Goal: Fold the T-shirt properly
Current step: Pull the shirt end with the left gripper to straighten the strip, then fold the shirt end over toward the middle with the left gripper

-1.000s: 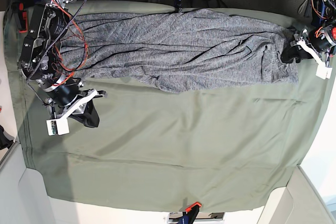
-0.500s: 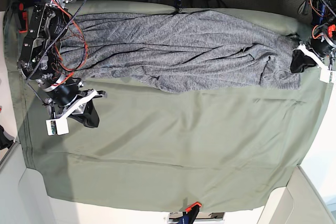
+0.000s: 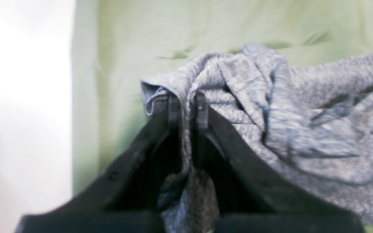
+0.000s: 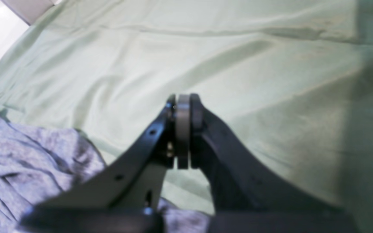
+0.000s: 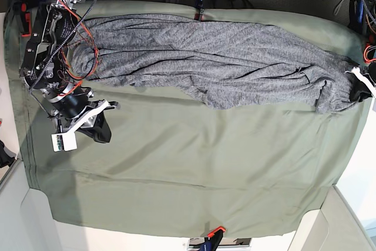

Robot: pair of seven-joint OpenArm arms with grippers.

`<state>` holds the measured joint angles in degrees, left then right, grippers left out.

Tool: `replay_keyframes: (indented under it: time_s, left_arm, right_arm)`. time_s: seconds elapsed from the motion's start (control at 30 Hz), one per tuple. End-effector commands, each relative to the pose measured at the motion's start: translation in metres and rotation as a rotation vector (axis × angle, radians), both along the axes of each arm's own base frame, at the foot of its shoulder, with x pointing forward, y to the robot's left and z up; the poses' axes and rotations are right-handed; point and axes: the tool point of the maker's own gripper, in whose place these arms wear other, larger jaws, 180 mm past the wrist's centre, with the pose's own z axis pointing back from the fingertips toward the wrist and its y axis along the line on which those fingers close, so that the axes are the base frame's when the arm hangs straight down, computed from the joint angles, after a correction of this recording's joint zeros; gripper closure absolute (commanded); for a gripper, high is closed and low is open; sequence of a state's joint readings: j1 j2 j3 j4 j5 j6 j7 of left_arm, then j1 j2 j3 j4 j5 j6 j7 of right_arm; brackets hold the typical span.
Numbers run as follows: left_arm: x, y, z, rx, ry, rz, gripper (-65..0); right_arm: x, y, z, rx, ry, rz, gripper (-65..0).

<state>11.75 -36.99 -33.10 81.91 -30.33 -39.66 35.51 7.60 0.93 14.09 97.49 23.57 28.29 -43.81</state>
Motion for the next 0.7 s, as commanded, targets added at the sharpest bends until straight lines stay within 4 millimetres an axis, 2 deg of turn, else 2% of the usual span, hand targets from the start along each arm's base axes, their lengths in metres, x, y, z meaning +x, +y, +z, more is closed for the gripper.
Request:
replay_keyframes:
  time_s: [0.0,0.13,0.23,0.3,0.5,0.57,0.67]
  left_arm:
    - [0.008,0.007,0.019,0.030,-0.045,-0.009,0.0]
    - [0.010,0.010,0.026,0.039,-0.062,0.007,0.0]
    - [0.012,-0.006,0.037,0.014,-0.084,-0.030,0.0]
    - [0.012,-0.028,0.048,-0.005,-0.105,-0.085,0.0]
    - [0.006,-0.111,0.086,-0.037,-0.237,-0.256,0.0]
    - [0.003,-0.133,0.090,-0.063,-0.248,-0.286,0.0]
    - [-0.002,-0.166,0.082,-0.121,-0.213,-0.353,0.0]
  right_arm:
    - [0.008,0.001,0.019,0.017,-0.064,0.003,0.0]
    - [0.008,0.001,0.019,0.017,-0.064,0.003,0.0]
    - [0.008,0.001,0.019,0.017,-0.064,0.003,0.0]
    - [0.007,0.001,0.019,0.017,-0.064,0.003,0.0]
    - [0.008,0.001,0.019,0.018,-0.064,0.003,0.0]
    - [0.008,0.001,0.019,0.020,-0.065,0.004,0.0]
    - [0.007,0.003,0.021,0.036,-0.068,0.007,0.0]
